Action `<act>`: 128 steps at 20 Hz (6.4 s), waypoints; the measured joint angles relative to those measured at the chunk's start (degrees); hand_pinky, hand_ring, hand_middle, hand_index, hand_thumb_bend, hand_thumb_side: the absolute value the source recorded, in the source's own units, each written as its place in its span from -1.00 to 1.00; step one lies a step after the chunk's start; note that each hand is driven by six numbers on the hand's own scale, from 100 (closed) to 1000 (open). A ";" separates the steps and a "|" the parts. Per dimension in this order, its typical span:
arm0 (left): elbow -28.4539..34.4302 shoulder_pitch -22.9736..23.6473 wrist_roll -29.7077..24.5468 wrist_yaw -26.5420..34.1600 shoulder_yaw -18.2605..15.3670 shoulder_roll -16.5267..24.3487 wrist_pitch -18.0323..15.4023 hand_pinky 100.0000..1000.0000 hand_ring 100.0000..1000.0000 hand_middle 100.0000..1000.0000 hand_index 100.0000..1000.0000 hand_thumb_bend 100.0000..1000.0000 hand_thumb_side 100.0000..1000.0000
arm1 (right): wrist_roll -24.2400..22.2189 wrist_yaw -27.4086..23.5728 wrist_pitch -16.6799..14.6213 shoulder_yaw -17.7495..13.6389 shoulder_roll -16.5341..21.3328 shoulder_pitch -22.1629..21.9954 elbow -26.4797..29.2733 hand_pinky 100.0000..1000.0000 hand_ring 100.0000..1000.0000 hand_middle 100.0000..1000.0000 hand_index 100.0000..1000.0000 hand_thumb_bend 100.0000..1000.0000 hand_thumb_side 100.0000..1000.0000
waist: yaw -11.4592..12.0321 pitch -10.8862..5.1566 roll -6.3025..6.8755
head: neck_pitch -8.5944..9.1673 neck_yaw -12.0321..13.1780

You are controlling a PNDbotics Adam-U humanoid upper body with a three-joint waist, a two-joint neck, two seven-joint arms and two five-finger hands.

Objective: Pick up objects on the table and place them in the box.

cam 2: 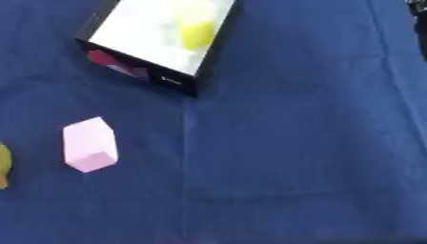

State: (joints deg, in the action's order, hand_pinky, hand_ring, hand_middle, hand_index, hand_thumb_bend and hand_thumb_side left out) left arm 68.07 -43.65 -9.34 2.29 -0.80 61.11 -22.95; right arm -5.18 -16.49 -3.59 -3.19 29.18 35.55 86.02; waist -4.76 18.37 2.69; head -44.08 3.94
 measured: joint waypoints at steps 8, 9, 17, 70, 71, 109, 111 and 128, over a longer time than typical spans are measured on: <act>12.72 18.95 5.36 2.77 -4.62 3.34 3.37 0.65 0.48 0.58 0.66 -1.00 -0.06 | 1.19 -0.41 -0.87 -0.89 1.07 -1.35 0.09 1.00 1.00 1.00 0.77 -1.00 -0.18 | 1.85 -7.31 -1.08 | -0.11 -1.02; 13.70 20.49 5.47 2.08 -5.12 3.62 3.48 0.64 0.47 0.57 0.65 -1.00 -0.04 | 1.28 -0.42 -0.96 -1.12 1.56 -1.36 0.24 1.00 1.00 1.00 0.77 -1.00 -0.18 | 2.09 -7.74 -1.15 | -0.10 -1.11; 16.82 27.59 4.34 -0.63 -6.78 0.23 5.91 0.64 0.44 0.54 0.63 -1.00 0.01 | 1.66 -0.42 -1.34 -1.38 1.77 -2.43 0.13 1.00 1.00 1.00 0.77 -1.00 -0.18 | 2.63 -7.73 -1.68 | -0.12 -1.35; 30.46 22.42 -27.02 -19.70 13.74 -25.11 9.52 0.96 0.65 0.71 0.83 -1.00 0.79 | -0.14 2.91 -0.67 -1.33 3.14 -9.95 -2.15 1.00 1.00 1.00 0.78 -1.00 -0.18 | 7.18 -13.01 0.89 | -0.13 -8.51; 30.53 22.42 -26.92 -19.64 13.78 -25.33 9.41 0.97 0.65 0.71 0.83 -1.00 0.78 | -0.14 2.91 -0.68 -1.33 3.14 -9.95 -2.16 1.00 1.00 1.00 0.78 -1.00 -0.18 | 7.18 -13.01 0.89 | -0.13 -8.32; 30.79 26.04 -31.12 -27.93 11.20 -37.44 6.79 1.00 0.82 0.71 0.89 -0.90 0.17 | -0.90 4.14 -0.44 -1.43 4.02 -11.37 -3.19 1.00 1.00 1.00 0.78 -1.00 -0.18 | 8.99 -12.83 2.86 | -0.13 -8.24; 31.66 26.04 -28.85 -30.12 10.97 -37.92 6.02 1.00 0.82 0.71 0.90 -0.92 0.22 | -0.96 4.20 -0.54 -1.58 4.12 -11.32 -3.20 1.00 1.00 1.00 0.78 -1.00 -0.18 | 8.92 -12.19 2.85 | -0.13 -8.33; 32.28 25.56 -29.19 -33.17 10.85 -40.07 7.57 1.00 0.83 0.73 0.97 -1.00 0.42 | -0.82 4.62 -1.54 -1.74 4.74 -10.35 -3.56 1.00 1.00 1.00 0.77 -1.00 -0.18 | 8.78 -9.39 2.79 | -0.13 -6.84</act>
State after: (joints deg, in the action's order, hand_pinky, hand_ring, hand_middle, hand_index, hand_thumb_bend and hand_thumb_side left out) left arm 100.35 -18.09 -38.53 -30.88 10.05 21.04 -15.37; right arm -5.99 -11.88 -5.12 -4.93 33.92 25.20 82.47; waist 4.03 8.97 5.49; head -44.21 -2.90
